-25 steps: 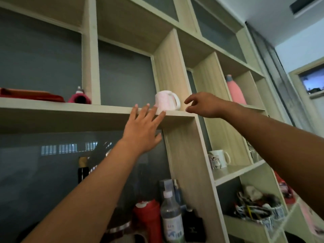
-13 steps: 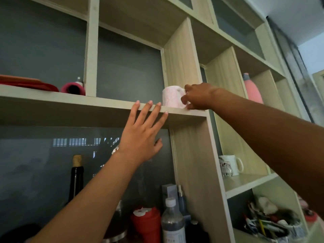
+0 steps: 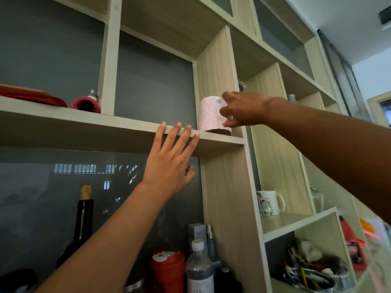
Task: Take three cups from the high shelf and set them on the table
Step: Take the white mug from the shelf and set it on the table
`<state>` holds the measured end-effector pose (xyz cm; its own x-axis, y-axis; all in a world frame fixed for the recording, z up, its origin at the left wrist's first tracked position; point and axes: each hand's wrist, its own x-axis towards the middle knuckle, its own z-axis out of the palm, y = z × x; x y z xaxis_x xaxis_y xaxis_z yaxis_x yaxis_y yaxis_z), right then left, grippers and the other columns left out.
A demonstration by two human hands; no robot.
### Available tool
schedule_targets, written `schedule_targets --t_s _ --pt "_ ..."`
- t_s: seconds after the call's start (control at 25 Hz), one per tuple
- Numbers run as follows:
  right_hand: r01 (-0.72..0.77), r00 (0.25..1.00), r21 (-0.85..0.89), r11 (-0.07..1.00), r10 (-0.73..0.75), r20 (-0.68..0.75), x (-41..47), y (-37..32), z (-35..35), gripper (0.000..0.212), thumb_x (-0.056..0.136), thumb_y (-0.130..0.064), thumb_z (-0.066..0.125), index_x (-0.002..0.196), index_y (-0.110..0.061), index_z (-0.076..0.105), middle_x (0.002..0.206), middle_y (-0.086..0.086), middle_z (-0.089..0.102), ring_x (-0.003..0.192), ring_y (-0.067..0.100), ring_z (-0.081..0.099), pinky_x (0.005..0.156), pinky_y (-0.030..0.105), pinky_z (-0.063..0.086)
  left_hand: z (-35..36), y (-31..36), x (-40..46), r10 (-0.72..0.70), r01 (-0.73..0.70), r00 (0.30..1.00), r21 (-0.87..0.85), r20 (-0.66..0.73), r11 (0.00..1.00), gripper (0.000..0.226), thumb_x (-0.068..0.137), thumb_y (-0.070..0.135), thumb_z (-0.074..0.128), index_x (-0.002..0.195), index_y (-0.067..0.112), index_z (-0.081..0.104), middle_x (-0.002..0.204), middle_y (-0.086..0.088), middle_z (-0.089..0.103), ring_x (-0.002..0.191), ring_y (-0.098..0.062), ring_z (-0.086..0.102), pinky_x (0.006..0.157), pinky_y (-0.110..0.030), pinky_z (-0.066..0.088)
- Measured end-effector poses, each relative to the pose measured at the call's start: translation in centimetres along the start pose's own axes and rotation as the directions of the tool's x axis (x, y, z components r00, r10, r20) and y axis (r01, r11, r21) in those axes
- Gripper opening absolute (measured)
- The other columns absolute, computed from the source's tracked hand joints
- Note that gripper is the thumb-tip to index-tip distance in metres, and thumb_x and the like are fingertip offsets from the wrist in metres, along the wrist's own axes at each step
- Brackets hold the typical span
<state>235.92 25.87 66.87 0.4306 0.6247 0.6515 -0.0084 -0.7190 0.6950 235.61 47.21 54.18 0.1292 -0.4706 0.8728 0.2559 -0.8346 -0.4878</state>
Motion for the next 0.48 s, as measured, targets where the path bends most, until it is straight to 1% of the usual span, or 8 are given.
schedule_targets --t_s 0.08,0.16,0.24,0.32,0.36,0.4,0.44,0.48 --pt "-0.046 0.999 0.086 0.995 0.048 -0.023 -1.2 0.4 -0.6 0.039 0.092 -0.040 0.048 0.116 -0.011 0.059 0.128 0.022 0.045 0.104 0.033 0.056 0.086 0.041 0.050 -0.5 0.4 0.4 -0.046 0.045 0.999 -0.073 -0.014 0.996 0.077 0.078 0.054 0.057 0.143 0.016 0.037 0.142 -0.011 0.049 0.135 -0.033 0.040 0.116 -0.054 0.014" --pt "-0.096 0.992 0.214 0.972 0.111 -0.060 -2.9 0.9 -1.5 0.038 0.090 -0.039 0.051 0.114 -0.011 0.060 0.128 0.022 0.046 0.104 0.034 0.055 0.088 0.042 0.049 -1.4 1.0 0.9 -0.127 0.123 0.992 -0.224 -0.002 0.967 0.083 0.080 0.056 0.056 0.147 0.016 0.028 0.144 -0.012 0.047 0.137 -0.032 0.037 0.116 -0.054 0.009" --pt "-0.133 0.979 0.351 0.927 0.179 -0.100 -4.8 1.4 -2.6 0.036 0.089 -0.039 0.054 0.110 -0.011 0.062 0.126 0.021 0.049 0.103 0.031 0.054 0.084 0.036 0.045 -2.4 1.7 1.5 -0.191 0.193 0.981 -0.368 0.042 0.910 0.092 0.081 0.061 0.053 0.150 0.018 0.011 0.153 -0.011 0.032 0.143 -0.029 0.026 0.117 -0.052 0.000" --pt "-0.157 0.961 0.471 0.868 0.244 -0.127 -6.9 1.5 -3.6 0.033 0.089 -0.040 0.055 0.104 -0.011 0.064 0.116 0.017 0.056 0.096 0.026 0.053 0.079 0.033 0.040 -3.3 2.8 2.1 -0.230 0.239 0.970 -0.510 0.083 0.826 0.102 0.079 0.063 0.057 0.151 0.017 0.000 0.158 -0.009 0.018 0.147 -0.025 0.013 0.119 -0.048 -0.002" --pt "-0.168 0.951 0.541 0.824 0.280 -0.130 -8.0 1.3 -3.9 0.030 0.088 -0.040 0.056 0.098 -0.013 0.065 0.107 0.013 0.060 0.090 0.023 0.053 0.076 0.032 0.039 -3.8 3.4 2.2 -0.259 0.264 0.961 -0.617 0.100 0.741 0.108 0.076 0.060 0.063 0.150 0.016 -0.001 0.159 -0.008 0.013 0.147 -0.024 0.010 0.120 -0.046 0.000" --pt "-0.184 0.941 0.630 0.754 0.320 -0.109 -9.2 1.1 -4.2 0.027 0.087 -0.042 0.055 0.090 -0.017 0.065 0.094 0.006 0.063 0.083 0.021 0.053 0.073 0.032 0.039 -4.2 3.9 2.3 -0.289 0.284 0.949 -0.742 0.126 0.607 0.114 0.071 0.055 0.072 0.150 0.016 -0.001 0.160 -0.007 0.011 0.147 -0.023 0.009 0.121 -0.045 0.004" --pt "-0.198 0.931 0.726 0.658 0.357 -0.070 -10.5 0.6 -4.3 0.026 0.086 -0.046 0.055 0.082 -0.022 0.063 0.084 0.001 0.062 0.077 0.021 0.055 0.074 0.034 0.042 -4.7 4.5 2.2 -0.309 0.283 0.939 -0.856 0.154 0.433 0.120 0.066 0.048 0.080 0.150 0.018 0.000 0.159 -0.006 0.010 0.146 -0.022 0.010 0.121 -0.046 0.010" --pt "-0.204 0.923 0.815 0.542 0.383 -0.023 -11.8 0.1 -4.4 0.027 0.085 -0.047 0.054 0.079 -0.022 0.062 0.080 -0.001 0.063 0.077 0.020 0.058 0.078 0.037 0.046 -5.0 5.1 1.9 -0.315 0.261 0.933 -0.929 0.174 0.261 0.125 0.060 0.041 0.085 0.149 0.021 0.000 0.159 -0.004 0.011 0.145 -0.021 0.014 0.120 -0.045 0.016"
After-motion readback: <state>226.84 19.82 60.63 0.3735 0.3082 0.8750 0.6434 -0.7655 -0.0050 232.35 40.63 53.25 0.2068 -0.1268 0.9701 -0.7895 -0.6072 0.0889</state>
